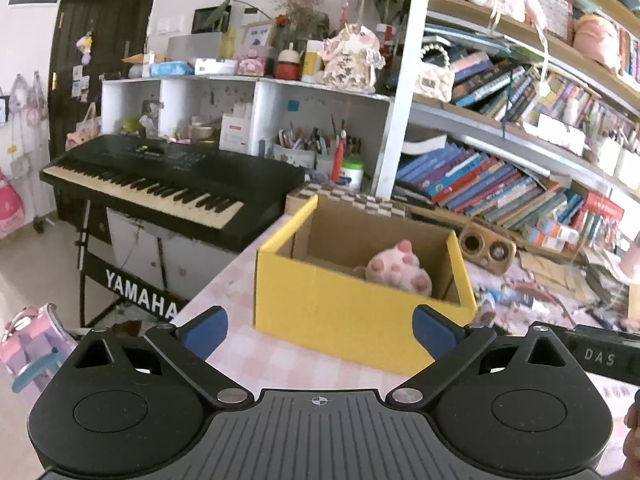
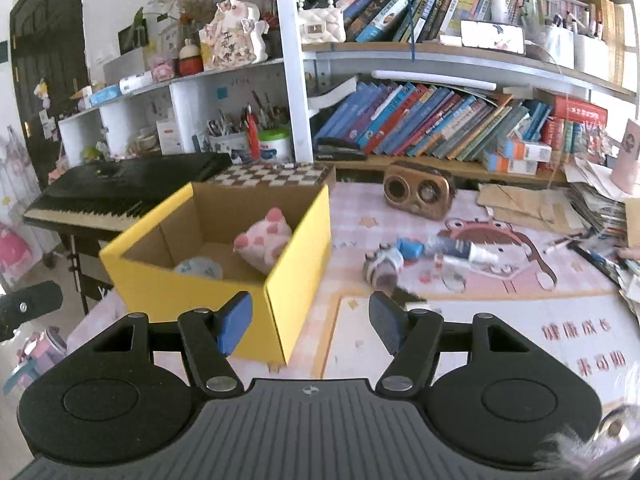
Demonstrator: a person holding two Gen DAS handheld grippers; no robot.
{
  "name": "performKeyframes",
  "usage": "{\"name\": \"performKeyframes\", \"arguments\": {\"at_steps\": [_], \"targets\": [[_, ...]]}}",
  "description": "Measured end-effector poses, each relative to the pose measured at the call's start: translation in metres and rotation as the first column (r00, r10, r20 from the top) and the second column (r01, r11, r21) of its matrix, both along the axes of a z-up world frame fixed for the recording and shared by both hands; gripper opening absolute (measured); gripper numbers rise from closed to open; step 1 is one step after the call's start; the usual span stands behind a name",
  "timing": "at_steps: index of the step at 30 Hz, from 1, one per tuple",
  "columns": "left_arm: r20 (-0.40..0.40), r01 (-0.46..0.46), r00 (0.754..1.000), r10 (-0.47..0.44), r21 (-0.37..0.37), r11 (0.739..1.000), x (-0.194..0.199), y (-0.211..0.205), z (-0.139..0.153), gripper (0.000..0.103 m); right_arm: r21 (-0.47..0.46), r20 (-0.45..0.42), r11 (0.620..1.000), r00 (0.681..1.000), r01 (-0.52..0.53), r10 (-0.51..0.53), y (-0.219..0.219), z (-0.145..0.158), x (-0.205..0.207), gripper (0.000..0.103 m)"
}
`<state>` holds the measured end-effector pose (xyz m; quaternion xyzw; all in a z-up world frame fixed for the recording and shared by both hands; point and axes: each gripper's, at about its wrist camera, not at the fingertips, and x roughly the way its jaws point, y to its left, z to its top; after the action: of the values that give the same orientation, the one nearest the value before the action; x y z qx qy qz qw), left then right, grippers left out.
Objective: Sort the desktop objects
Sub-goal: 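Withdraw both open tools up and away from the yellow box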
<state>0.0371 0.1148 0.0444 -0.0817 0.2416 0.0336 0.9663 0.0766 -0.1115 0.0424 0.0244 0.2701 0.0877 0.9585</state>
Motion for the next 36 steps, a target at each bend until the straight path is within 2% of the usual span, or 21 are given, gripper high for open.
{"name": "performKeyframes", "arguments": {"at_steps": [9, 20, 36], "targets": [[-0.023, 0.041, 0.999, -0.04, 0.035, 0.999, -0.023, -0.01, -0.013, 0.1, -0.077, 0.013, 0.997, 1.0, -0.026, 0.027, 0.014, -0.02, -0.046, 0.063], [-0.084, 0.062, 0.995, -0.053, 0.099, 0.993, -0.037, -0.02, -0.03, 0.1, -0.06, -0.014, 0.998, 1.0, -0.018, 0.017, 0.011, -0.027, -0.069, 0.068], [-0.128, 0.178, 0.978, -0.165, 0.097, 0.979, -0.043, -0.045, -0.038, 0.1, -0.07, -0.08, 0.997, 0.997, 0.016, -0.022, -0.001, -0.039, -0.091, 0.074]]}}
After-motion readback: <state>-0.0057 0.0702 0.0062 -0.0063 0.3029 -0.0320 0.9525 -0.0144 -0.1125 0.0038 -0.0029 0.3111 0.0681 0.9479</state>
